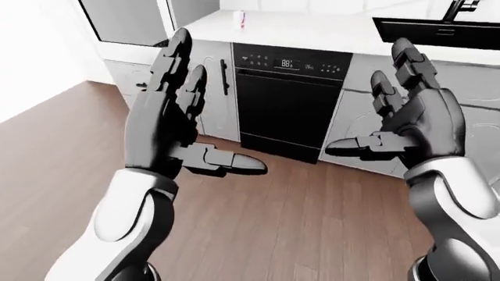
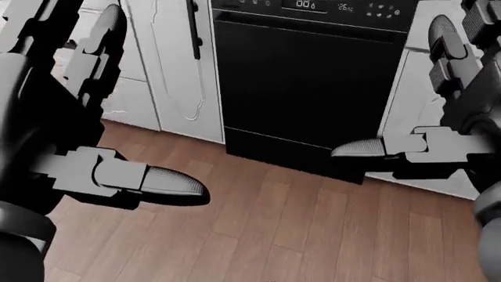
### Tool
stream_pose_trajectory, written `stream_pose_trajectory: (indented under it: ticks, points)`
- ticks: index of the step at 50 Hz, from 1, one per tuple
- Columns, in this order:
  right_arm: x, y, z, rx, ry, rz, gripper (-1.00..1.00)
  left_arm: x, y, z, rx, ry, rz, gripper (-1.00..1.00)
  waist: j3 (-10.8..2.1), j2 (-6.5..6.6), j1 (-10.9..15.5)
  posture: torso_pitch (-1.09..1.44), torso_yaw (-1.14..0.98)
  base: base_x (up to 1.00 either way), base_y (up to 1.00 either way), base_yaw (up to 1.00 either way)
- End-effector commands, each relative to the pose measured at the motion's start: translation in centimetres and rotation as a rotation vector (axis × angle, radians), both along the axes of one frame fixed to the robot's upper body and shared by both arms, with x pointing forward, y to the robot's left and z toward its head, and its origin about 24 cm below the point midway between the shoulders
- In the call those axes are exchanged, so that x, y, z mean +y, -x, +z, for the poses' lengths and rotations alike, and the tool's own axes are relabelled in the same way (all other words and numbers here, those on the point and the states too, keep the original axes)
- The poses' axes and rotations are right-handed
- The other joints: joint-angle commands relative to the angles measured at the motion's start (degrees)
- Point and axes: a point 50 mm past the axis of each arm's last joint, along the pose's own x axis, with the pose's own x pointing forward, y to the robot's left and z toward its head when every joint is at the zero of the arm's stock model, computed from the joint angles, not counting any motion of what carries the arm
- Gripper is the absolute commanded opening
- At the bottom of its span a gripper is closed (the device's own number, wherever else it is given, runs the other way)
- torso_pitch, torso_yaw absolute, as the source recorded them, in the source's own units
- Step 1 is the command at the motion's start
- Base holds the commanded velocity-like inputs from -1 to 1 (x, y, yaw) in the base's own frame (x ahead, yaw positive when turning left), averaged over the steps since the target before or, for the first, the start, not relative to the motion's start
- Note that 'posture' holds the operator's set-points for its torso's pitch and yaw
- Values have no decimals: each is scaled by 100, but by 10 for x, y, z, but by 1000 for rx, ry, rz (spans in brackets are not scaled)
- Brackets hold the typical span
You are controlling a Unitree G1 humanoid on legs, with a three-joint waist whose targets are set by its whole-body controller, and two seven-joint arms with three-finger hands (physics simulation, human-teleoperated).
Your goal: Move the drinks to the dining counter.
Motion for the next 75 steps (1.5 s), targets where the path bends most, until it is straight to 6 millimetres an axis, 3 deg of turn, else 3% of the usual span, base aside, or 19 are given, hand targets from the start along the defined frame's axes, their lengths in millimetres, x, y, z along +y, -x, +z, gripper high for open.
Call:
stream_pose_trajectory:
  ticks: [1, 5, 10, 15, 17, 24, 28, 31, 34, 39, 42, 43, 44, 52, 56, 62, 66, 69, 75]
  points:
    - [-2, 3, 13, -79, 7, -15, 100, 0, 5, 10, -71, 11, -2, 100, -32, -21, 62, 0, 0, 0, 0, 0]
    - [0, 2, 12, -75, 40, -20, 100, 2, 3, 13, -76, 6, 10, 100, -295, -222, -41, 0, 0, 3, 0, 0]
    - [3, 3, 17, -86, 49, -11, 100, 5, 0, 17, -80, 0, 21, 100, 97, -611, 105, 0, 0, 66, 0, 0]
    - [4, 2, 16, -85, 36, -10, 100, 4, 0, 19, -80, -6, 21, 100, -98, -1148, 213, 0, 0, 93, 0, 0]
    - [4, 2, 17, -87, 35, -9, 100, 4, 0, 19, -81, -6, 21, 100, 36, -882, 167, 0, 0, 96, 0, 0]
    - [8, 3, 19, -89, 31, 2, 100, 3, 4, 25, -89, -14, 13, 100, -230, -739, 76, 0, 0, 96, 0, 0]
    - [8, 4, 21, -92, 37, 0, 100, 4, 5, 27, -93, -14, 12, 100, -356, -358, 34, 0, 0, 95, 0, 0]
    - [8, 3, 21, -93, 38, 0, 100, 4, 4, 28, -94, -14, 14, 100, 76, -290, 63, 0, 0, 96, 0, 0]
    - [8, 3, 22, -95, 41, -1, 100, 4, 4, 28, -91, -14, 14, 100, -150, -204, 105, 0, 0, 93, 0, 0]
    - [8, 4, 22, -97, 46, -1, 100, 5, 4, 28, -92, -14, 16, 100, -248, -311, 100, 0, 0, 52, 0, 0]
    - [9, 3, 22, -98, 47, 0, 100, 5, 4, 28, -93, -13, 18, 100, -288, -922, -2, 0, 0, 30, 0, 0]
    - [9, 3, 22, -98, 46, 1, 100, 5, 4, 28, -93, -13, 18, 100, -210, -712, 6, 0, 0, 26, 0, 0]
    - [9, 3, 22, -98, 44, 2, 100, 5, 4, 28, -93, -12, 17, 100, -93, -787, -6, 0, 0, 24, 0, 0]
    - [10, 4, 22, -104, 33, 11, 100, 6, 5, 29, -93, -12, 19, 100, -218, -548, -98, 0, 0, 23, 0, 0]
    - [9, 4, 22, -107, 22, 19, 100, 6, 5, 29, -93, -11, 20, 100, -359, -81, 45, 0, 0, 7, 0, 21]
    - [8, 4, 22, -109, 16, 13, 100, 6, 4, 28, -90, -11, 18, 100, -357, -291, 198, 0, 0, 1, 0, 90]
    - [6, 5, 24, -115, 7, 0, 100, 5, 4, 28, -90, -11, 17, 100, -106, -438, 130, 0, 0, 1, 1, 19]
    - [4, 5, 24, -115, 11, -15, 100, 5, 4, 28, -90, -12, 17, 100, -187, -810, 125, 0, 0, 0, 0, 0]
    - [3, 5, 24, -117, 19, -20, 100, 6, 0, 27, -86, -13, 22, 100, -209, -502, -40, 0, 0, 0, 0, 0]
